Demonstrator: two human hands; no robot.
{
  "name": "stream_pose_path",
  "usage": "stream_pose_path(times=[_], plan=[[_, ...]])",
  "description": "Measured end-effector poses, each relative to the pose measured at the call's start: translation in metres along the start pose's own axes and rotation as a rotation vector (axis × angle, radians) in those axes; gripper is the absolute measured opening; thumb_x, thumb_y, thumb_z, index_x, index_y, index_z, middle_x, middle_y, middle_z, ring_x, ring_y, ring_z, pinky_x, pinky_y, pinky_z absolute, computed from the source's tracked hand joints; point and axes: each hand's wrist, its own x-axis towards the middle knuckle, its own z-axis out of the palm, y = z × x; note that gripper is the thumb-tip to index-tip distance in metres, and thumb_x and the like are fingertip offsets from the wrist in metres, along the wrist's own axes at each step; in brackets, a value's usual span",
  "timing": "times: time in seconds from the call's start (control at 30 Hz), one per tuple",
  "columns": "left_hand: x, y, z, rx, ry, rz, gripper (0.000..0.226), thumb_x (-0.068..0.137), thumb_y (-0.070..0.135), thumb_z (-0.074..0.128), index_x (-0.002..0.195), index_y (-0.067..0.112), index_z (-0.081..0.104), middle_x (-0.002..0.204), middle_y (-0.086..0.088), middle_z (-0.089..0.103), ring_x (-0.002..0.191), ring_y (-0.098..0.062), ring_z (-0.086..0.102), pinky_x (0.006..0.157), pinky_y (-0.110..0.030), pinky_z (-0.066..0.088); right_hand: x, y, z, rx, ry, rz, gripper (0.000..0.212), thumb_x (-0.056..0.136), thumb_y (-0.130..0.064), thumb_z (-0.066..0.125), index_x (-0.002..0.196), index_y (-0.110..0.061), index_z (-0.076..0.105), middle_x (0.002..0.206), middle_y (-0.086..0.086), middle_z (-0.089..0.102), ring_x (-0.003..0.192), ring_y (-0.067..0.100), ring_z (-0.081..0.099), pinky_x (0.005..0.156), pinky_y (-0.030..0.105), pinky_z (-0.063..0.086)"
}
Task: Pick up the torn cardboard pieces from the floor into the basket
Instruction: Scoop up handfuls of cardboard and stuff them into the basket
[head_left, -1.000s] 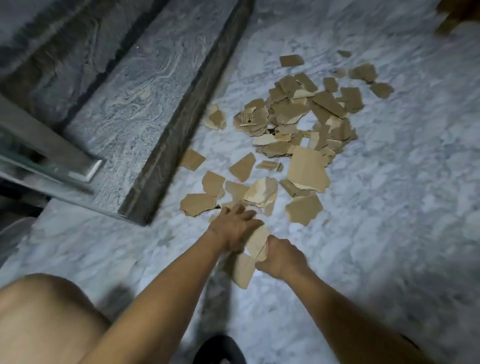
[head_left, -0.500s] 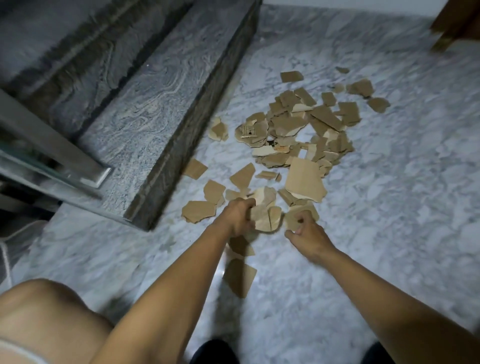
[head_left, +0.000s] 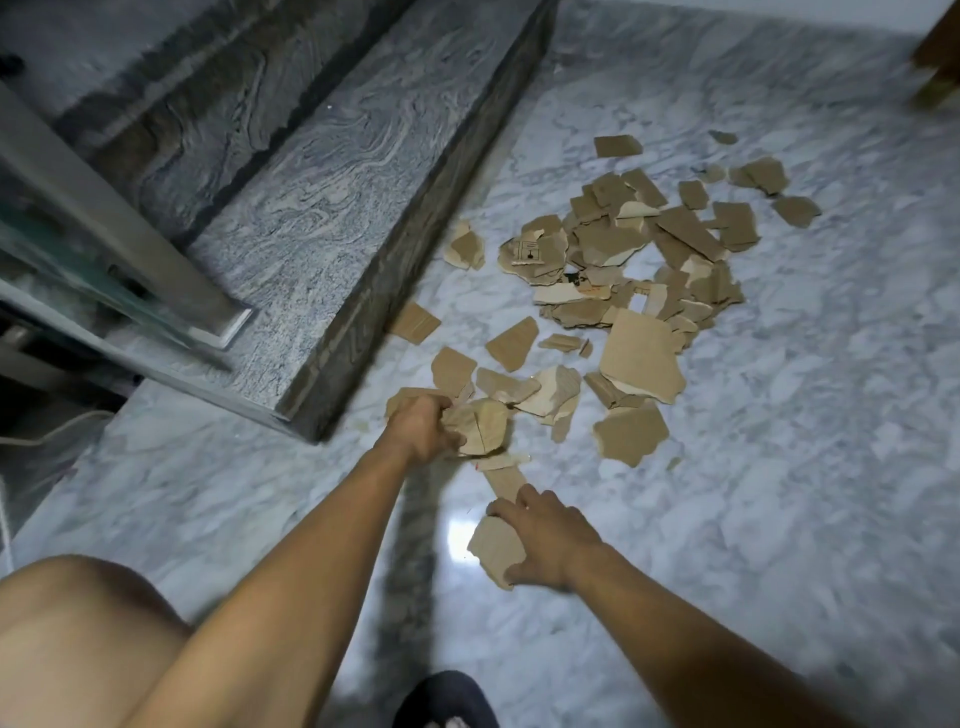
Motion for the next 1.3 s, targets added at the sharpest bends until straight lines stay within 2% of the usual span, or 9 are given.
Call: stream_pose_path(times=[0.17,0.4,0.5,0.57,0.67,0.87,1.0,1.13,1.3], plan=[[-0.001,-0.016,0.012,0.074,-0.074,-0.022,0.018,0.068,0.026,0.080,0.071,0.020,0.063,0.077,0.000,0.060,0.078,-0.019,0.057,0.064,-0.023,0.039,0.012,-0.009,0.027,-0.028,0.164,0.095,0.066,0.078,-0.046,0.075,0.131,-0.030,0.039,0.130,0.005,0.037,0.115,0.029,0.041,0.081,0.036,0.043],[-0.008,-0.017,0.018,-0.003,-0.138,0.048,0.010,0.086,0.022,0.047,0.091,0.029,0.044,0.093,-0.007,0.056,0.074,-0.018,0.052,0.061,-0.026,0.037,0.008,0.032,-0.010,0.440,0.018,0.273,0.051,0.070,-0.017,0.082,0.108,-0.020,0.047,0.097,0.003,0.058,0.081,0.020,0.058,0.056,0.025,0.044],[-0.013,-0.012,0.012,-0.008,-0.132,0.113,0.025,0.086,0.027,0.049,0.108,0.039,0.045,0.097,-0.007,0.061,0.085,-0.025,0.059,0.071,-0.031,0.043,0.004,0.049,-0.042,0.574,0.082,0.293,0.032,0.071,-0.020,0.086,0.095,-0.016,0.066,0.096,0.000,0.066,0.085,0.017,0.061,0.071,0.028,0.052],[-0.016,-0.009,0.003,-0.019,-0.095,0.133,0.017,0.087,0.028,0.051,0.102,0.036,0.051,0.096,-0.004,0.064,0.091,-0.028,0.060,0.075,-0.032,0.045,0.005,0.056,-0.062,0.604,0.128,0.302,0.020,0.073,-0.027,0.086,0.075,-0.016,0.069,0.081,-0.005,0.068,0.081,0.015,0.064,0.065,0.023,0.049],[-0.022,-0.004,-0.009,-0.013,-0.018,0.114,0.003,0.088,0.030,0.051,0.086,0.029,0.049,0.089,0.000,0.059,0.094,-0.029,0.057,0.071,-0.030,0.039,0.011,0.061,-0.078,0.586,0.130,0.332,0.039,0.078,-0.034,0.078,0.106,-0.009,0.071,0.101,0.003,0.072,0.091,0.018,0.067,0.066,0.021,0.044],[-0.029,-0.002,-0.026,0.009,-0.095,-0.004,0.024,0.085,0.037,0.062,0.100,0.017,0.058,0.093,-0.002,0.056,0.090,-0.023,0.054,0.072,-0.025,0.037,0.011,0.050,-0.097,0.508,0.068,0.320,0.063,0.085,-0.033,0.072,0.142,-0.016,0.049,0.130,0.004,0.062,0.113,0.021,0.059,0.087,0.024,0.046],[-0.030,-0.010,-0.030,-0.045,-0.040,-0.049,0.027,0.084,0.026,0.062,0.109,0.021,0.054,0.099,-0.004,0.061,0.097,-0.027,0.059,0.076,-0.026,0.044,0.023,0.047,-0.096,0.507,0.045,0.264,0.066,0.076,-0.039,0.083,0.133,-0.018,0.057,0.133,0.003,0.061,0.115,0.020,0.059,0.086,0.023,0.045],[-0.031,-0.021,-0.032,-0.135,-0.039,-0.074,0.032,0.084,0.023,0.056,0.114,0.028,0.048,0.097,-0.006,0.064,0.089,-0.028,0.061,0.073,-0.031,0.048,0.040,0.031,-0.095,0.440,0.006,0.230,0.067,0.089,-0.042,0.069,0.146,-0.017,0.046,0.146,0.006,0.051,0.130,0.024,0.051,0.101,0.028,0.041],[-0.018,-0.040,-0.030,-0.058,0.084,-0.130,0.030,0.082,0.051,0.051,0.100,0.027,0.046,0.107,-0.012,0.064,0.093,-0.032,0.058,0.076,-0.035,0.048,0.064,0.004,-0.096,-0.064,-0.019,0.047,0.056,0.091,-0.048,0.059,0.142,-0.029,0.047,0.150,0.007,0.028,0.136,0.033,0.029,0.106,0.046,0.037]])
